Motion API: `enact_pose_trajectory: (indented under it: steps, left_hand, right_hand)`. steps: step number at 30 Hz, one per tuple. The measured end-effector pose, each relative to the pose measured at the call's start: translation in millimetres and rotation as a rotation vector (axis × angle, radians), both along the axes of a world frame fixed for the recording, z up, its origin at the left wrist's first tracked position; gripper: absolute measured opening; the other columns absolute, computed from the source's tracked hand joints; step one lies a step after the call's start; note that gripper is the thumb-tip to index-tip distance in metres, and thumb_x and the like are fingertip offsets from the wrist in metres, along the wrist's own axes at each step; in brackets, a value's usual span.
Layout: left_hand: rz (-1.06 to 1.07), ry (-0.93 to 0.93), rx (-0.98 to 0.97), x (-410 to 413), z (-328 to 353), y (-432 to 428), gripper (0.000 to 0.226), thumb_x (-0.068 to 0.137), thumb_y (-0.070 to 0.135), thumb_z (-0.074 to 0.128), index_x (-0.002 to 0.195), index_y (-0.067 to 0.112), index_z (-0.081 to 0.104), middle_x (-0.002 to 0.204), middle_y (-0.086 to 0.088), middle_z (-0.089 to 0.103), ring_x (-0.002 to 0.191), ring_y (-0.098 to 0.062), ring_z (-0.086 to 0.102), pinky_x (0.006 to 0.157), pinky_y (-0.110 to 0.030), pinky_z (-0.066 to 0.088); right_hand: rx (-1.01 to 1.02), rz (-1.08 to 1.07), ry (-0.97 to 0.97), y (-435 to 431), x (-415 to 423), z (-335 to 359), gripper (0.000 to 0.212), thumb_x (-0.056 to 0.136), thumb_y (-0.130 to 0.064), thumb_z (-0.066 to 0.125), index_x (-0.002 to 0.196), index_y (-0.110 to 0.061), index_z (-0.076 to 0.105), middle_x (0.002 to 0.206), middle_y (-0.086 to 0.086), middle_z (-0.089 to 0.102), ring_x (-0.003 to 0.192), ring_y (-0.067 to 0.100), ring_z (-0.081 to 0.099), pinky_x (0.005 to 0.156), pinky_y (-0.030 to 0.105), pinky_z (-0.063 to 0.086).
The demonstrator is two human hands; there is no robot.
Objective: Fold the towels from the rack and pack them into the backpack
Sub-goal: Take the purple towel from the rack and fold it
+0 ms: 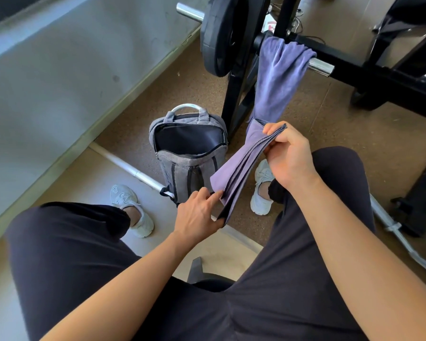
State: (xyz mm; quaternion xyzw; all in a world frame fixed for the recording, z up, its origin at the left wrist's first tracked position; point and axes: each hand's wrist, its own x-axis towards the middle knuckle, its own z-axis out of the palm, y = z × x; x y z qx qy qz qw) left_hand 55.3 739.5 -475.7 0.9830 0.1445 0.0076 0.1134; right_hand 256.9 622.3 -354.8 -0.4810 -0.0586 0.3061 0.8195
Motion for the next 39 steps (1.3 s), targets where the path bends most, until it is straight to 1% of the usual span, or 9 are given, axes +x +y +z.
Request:
enact_pose_trajectory:
  steps: [3, 8, 13, 16, 22, 26, 30, 34, 39]
  left_hand:
    - [-0.043, -0.028, 0.048, -0.1, 2.9, -2.8, 0.059, 0.081, 0.055, 0.075, 0.133, 0.030, 0.062, 0.103, -0.003, 0.054, 0.087, -0.021, 0.055, 0.047, -0.025, 0.029]
    - [0.003, 0.102, 0.026, 1.0, 3.0, -5.5, 0.063, 0.087, 0.062, 0.060, 0.140, 0.029, 0.053, 0.120, -0.005, 0.050, 0.098, -0.024, 0.052, 0.053, -0.031, 0.042]
    - [0.040, 0.194, -0.001, 1.9, 2.5, -3.9, 0.071, 0.091, 0.064, 0.050, 0.149, 0.025, 0.040, 0.155, -0.003, 0.034, 0.116, -0.028, 0.052, 0.063, -0.033, 0.044]
    - [0.089, 0.208, -0.041, 2.4, 1.5, -0.9, 0.074, 0.092, 0.062, 0.050, 0.150, 0.018, 0.038, 0.158, 0.000, 0.035, 0.121, -0.028, 0.054, 0.069, -0.038, 0.054]
    - [0.198, 0.057, -0.059, 2.9, 6.5, 19.4, 0.042, 0.086, 0.057, 0.064, 0.104, 0.020, 0.073, 0.107, 0.002, 0.069, 0.094, -0.024, 0.067, 0.060, -0.035, 0.055]
    - [0.257, 0.070, -0.017, 1.2, 19.3, 29.6, 0.031, 0.077, 0.047, 0.079, 0.071, 0.018, 0.071, 0.069, 0.001, 0.060, 0.062, -0.026, 0.057, 0.049, -0.026, 0.037]
    - [0.328, 0.032, -0.015, -1.9, 27.3, 39.1, 0.028, 0.077, 0.037, 0.080, 0.065, 0.015, 0.066, 0.061, 0.002, 0.052, 0.056, -0.025, 0.044, 0.052, -0.027, 0.029]
    - [0.445, -0.043, -0.272, -5.7, 31.6, 51.9, 0.022, 0.076, 0.022, 0.079, 0.067, 0.015, 0.060, 0.060, 0.003, 0.060, 0.060, -0.025, 0.052, 0.053, -0.030, 0.035]
    - [0.594, -0.285, -0.915, -18.3, 45.3, 90.2, 0.029, 0.073, -0.004, 0.070, 0.062, 0.017, 0.053, 0.069, 0.007, 0.072, 0.068, -0.011, 0.068, 0.065, -0.028, 0.051]
  right_hand:
    - [0.012, -0.009, 0.013, 0.7, 0.9, -0.1, 0.027, 0.069, -0.003, 0.046, 0.062, -0.015, 0.069, 0.081, 0.003, 0.059, 0.075, 0.017, 0.051, 0.071, 0.028, 0.041]
    - [0.033, 0.010, 0.016, -1.3, 2.1, -1.5, 0.027, 0.071, -0.002, 0.045, 0.064, -0.015, 0.068, 0.083, 0.004, 0.059, 0.076, 0.018, 0.051, 0.073, 0.029, 0.040]
    - [0.048, 0.037, 0.007, -2.8, 1.7, -1.5, 0.029, 0.074, -0.002, 0.042, 0.064, -0.015, 0.067, 0.084, 0.004, 0.058, 0.079, 0.018, 0.051, 0.075, 0.029, 0.041]
    - [0.025, 0.014, 0.001, -4.1, 3.8, -1.2, 0.028, 0.072, -0.003, 0.043, 0.064, -0.015, 0.067, 0.083, 0.004, 0.057, 0.077, 0.017, 0.050, 0.073, 0.029, 0.041]
    - [-0.024, -0.073, -0.014, -7.5, 9.0, -1.6, 0.024, 0.071, -0.002, 0.044, 0.064, -0.013, 0.065, 0.075, 0.004, 0.051, 0.066, 0.015, 0.047, 0.064, 0.025, 0.041]
    - [-0.089, -0.094, -0.077, -5.7, 8.4, -2.0, 0.021, 0.074, 0.001, 0.045, 0.065, -0.010, 0.060, 0.065, 0.004, 0.048, 0.061, 0.014, 0.046, 0.060, 0.025, 0.042]
    - [-0.166, -0.152, -0.074, -3.2, 8.8, -5.4, 0.023, 0.075, 0.002, 0.046, 0.062, -0.010, 0.060, 0.060, 0.004, 0.052, 0.059, 0.015, 0.049, 0.060, 0.026, 0.043]
    - [-0.357, -0.212, -0.120, -4.3, 17.4, -14.6, 0.020, 0.087, -0.002, 0.053, 0.078, -0.009, 0.070, 0.069, 0.005, 0.064, 0.064, 0.014, 0.060, 0.063, 0.028, 0.048]
    - [-0.880, -0.208, -0.636, -12.7, 28.6, -28.1, 0.022, 0.091, -0.024, 0.067, 0.083, -0.003, 0.069, 0.072, 0.013, 0.067, 0.066, 0.022, 0.063, 0.064, 0.039, 0.051]
